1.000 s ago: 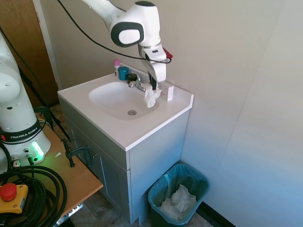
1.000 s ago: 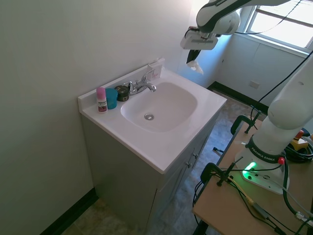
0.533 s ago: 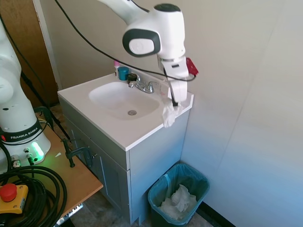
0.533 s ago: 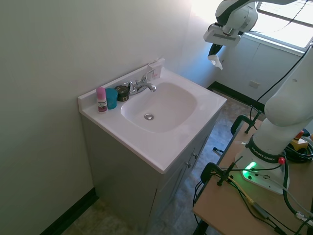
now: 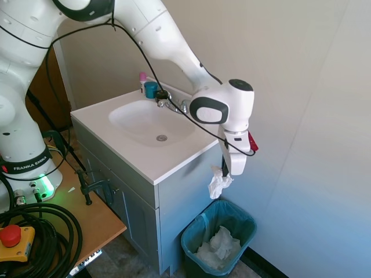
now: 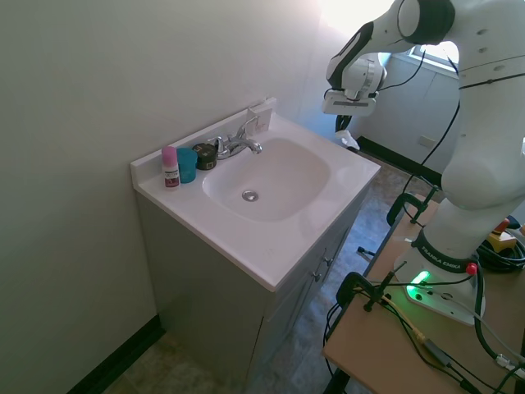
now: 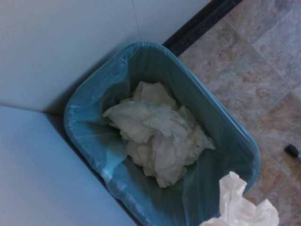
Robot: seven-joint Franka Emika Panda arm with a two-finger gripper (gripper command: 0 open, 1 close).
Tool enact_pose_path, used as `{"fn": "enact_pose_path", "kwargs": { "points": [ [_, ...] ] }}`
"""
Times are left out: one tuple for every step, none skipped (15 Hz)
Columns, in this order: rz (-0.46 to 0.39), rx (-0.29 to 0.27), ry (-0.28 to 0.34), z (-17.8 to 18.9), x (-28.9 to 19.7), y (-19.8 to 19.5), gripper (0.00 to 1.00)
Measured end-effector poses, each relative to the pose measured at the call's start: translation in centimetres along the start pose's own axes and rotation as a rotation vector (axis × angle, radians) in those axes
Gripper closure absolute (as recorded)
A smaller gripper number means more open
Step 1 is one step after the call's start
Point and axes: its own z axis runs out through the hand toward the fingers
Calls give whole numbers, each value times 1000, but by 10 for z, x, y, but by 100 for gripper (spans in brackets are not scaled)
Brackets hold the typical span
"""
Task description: Throw the tissue in the trash bin
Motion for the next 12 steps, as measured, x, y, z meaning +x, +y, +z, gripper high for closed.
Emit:
{"fn": "enact_pose_path", "kwargs": {
  "points": [
    [-2,3,-3,-4,2,-4,0],
    [-2,3,-6,-6,3,-5,0],
    [-2,5,-16,-5,1,-6,0],
    [-2,9,-27,-5,0,-8,0],
    [-5,10,-30,-5,-2,-8,0],
    [-10,13,-32,-5,-4,-11,0],
    [-13,18,-31,-7,-5,-13,0],
    [-15,20,-32,-9,-6,-14,0],
    [-19,23,-31,-11,-7,-15,0],
    [-20,27,-30,-14,-7,-16,0],
    [-21,29,-32,-16,-7,-15,0],
    [-30,36,-30,-20,-8,-17,0]
  ]
}}
